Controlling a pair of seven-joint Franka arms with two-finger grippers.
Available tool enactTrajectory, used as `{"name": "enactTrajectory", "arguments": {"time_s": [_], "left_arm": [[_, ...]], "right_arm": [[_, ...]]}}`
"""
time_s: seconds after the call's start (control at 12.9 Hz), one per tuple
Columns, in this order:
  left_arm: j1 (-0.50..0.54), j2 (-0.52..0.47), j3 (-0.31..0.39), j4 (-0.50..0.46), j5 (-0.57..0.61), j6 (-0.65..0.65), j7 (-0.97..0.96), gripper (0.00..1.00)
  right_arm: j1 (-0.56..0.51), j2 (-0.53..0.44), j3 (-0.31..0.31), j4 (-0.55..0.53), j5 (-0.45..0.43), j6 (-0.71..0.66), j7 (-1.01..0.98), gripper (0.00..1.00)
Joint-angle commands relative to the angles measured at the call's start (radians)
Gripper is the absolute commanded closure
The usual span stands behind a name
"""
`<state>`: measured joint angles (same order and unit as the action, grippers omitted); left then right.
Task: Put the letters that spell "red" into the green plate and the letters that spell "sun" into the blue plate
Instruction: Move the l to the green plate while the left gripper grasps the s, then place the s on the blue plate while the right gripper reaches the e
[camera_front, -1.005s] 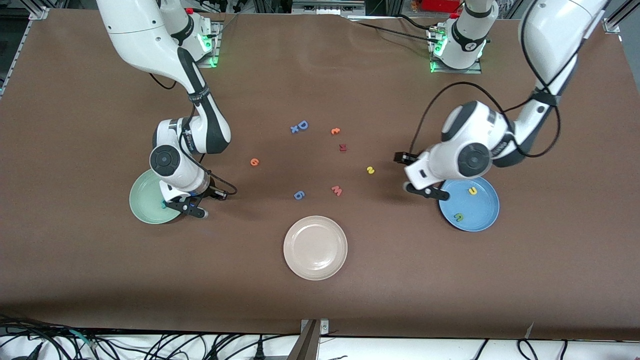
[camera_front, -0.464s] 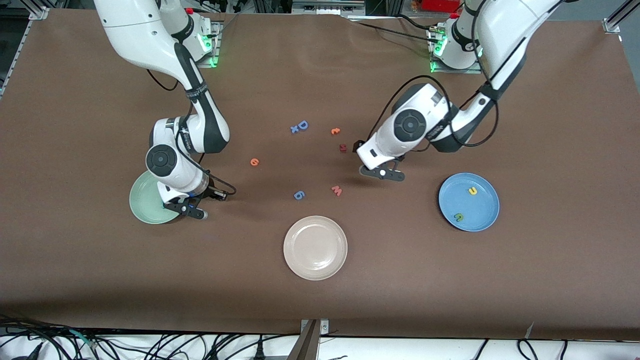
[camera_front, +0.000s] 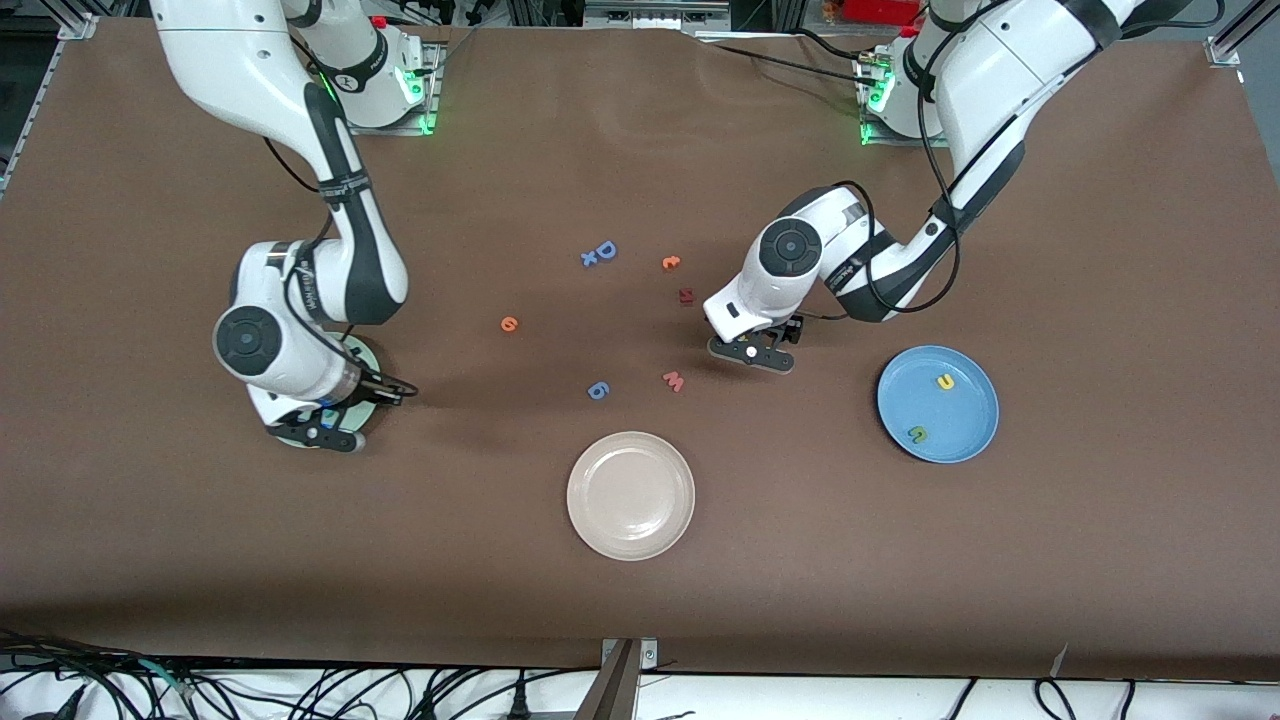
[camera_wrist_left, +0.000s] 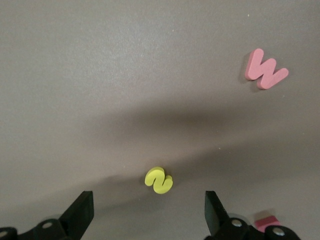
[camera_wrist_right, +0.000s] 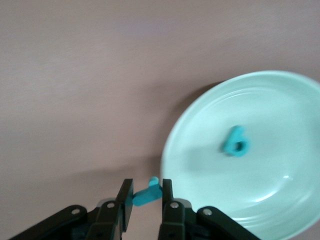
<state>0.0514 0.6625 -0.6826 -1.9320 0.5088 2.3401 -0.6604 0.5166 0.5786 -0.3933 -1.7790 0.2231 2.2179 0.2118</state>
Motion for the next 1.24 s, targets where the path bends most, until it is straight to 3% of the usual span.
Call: {"name": "enactTrajectory", "arguments": {"time_s": [0.0,0.23,0.31,0.39,0.46,0.62,0.7,0.85,0.93,1.01,1.16], "left_arm": [[0.011,0.028,-0.002,-0.001,0.063,0.057,-0.022,0.02],[0.002,0.032,0.0,-0.016,0.069,0.062,-0.054,0.02],[0.002,0.034,0.001,-0.024,0.091,0.062,-0.056,0.02],[0.008,0.046,0.001,-0.028,0.114,0.071,-0.068,0.03],[0.01,0.052,0.001,-0.042,0.135,0.099,-0.086,0.03],[0.012,0.051,0.001,-0.051,0.151,0.113,-0.116,0.08],[0.015,0.051,0.0,-0.051,0.151,0.113,-0.117,0.23],[0.016,0.048,0.0,-0.053,0.151,0.113,-0.148,0.71],[0.013,0.048,0.0,-0.051,0.151,0.113,-0.171,0.89],[0.013,0.048,-0.002,-0.051,0.151,0.111,-0.188,0.99],[0.015,0.039,-0.003,-0.044,0.151,0.105,-0.191,1.0]], "right_arm": [[-0.016,-0.006,-0.039,-0.002,0.004,-0.04,-0.113,0.82],[-0.072,0.0,-0.048,-0.005,0.002,-0.061,-0.215,0.77],[-0.085,0.003,-0.05,-0.005,0.004,-0.061,-0.232,0.53],[-0.087,0.003,-0.048,-0.003,0.007,-0.061,-0.224,0.17],[-0.084,0.003,-0.047,-0.003,0.01,-0.061,-0.215,0.05],[-0.073,0.001,-0.041,-0.003,0.013,-0.061,-0.19,0.03],[-0.069,0.0,-0.032,-0.003,0.015,-0.061,-0.166,0.03],[-0.058,0.0,-0.003,-0.002,0.016,-0.06,-0.077,0.03],[-0.052,-0.002,0.026,0.0,0.027,-0.057,-0.025,0.03],[-0.046,-0.002,0.046,0.0,0.03,-0.05,0.029,0.03],[-0.041,-0.006,0.097,-0.002,0.045,-0.04,0.107,0.03]]}}
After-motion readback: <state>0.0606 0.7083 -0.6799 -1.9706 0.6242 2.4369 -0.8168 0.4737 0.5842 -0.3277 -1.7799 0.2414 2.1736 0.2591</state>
